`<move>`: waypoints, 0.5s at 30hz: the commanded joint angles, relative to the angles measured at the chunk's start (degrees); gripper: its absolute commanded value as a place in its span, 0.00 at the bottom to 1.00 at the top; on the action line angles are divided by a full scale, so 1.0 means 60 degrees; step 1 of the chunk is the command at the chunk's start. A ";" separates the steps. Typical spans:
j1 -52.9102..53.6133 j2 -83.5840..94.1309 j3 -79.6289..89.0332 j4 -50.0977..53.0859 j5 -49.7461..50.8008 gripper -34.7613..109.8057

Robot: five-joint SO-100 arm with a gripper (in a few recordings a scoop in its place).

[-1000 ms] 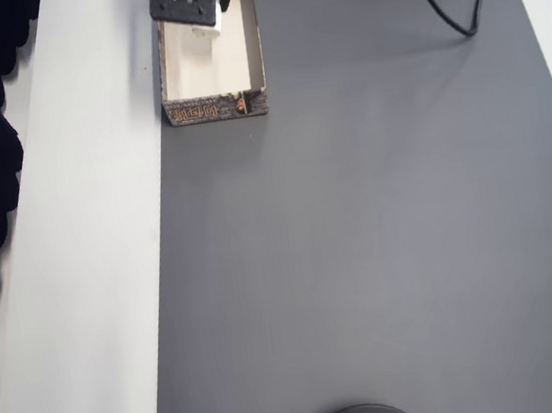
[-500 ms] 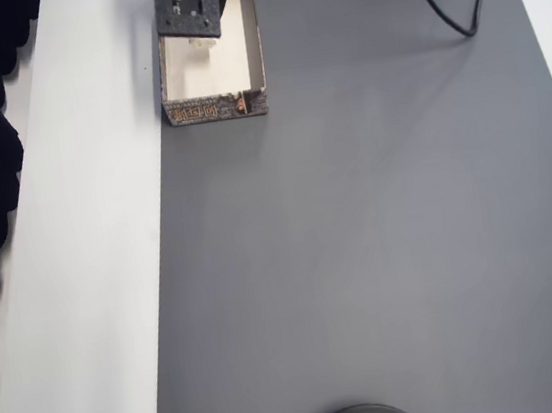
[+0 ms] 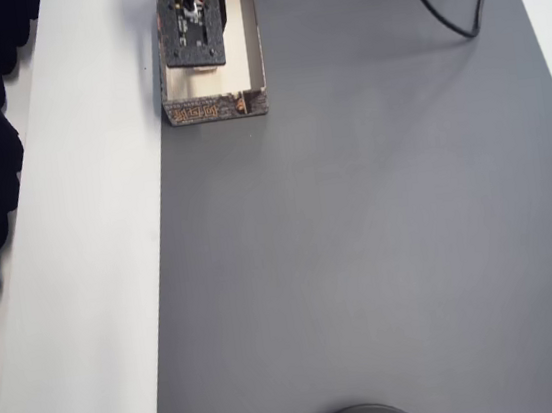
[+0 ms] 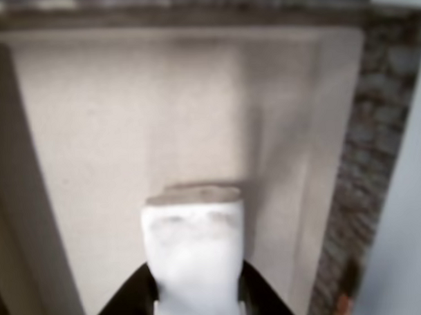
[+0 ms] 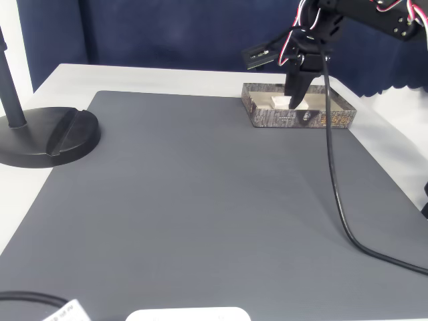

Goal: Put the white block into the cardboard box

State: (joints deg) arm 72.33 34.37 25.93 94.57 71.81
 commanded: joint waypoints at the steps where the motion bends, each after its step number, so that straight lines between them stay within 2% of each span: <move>1: -0.0146 0.0117 -0.0718 0.0103 0.0059 0.23; 6: -0.0161 0.0103 -0.0718 0.0249 0.0044 0.24; 15: -0.0161 0.0220 -0.0747 0.0366 0.0059 0.39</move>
State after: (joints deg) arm 72.33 33.66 25.66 95.89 71.81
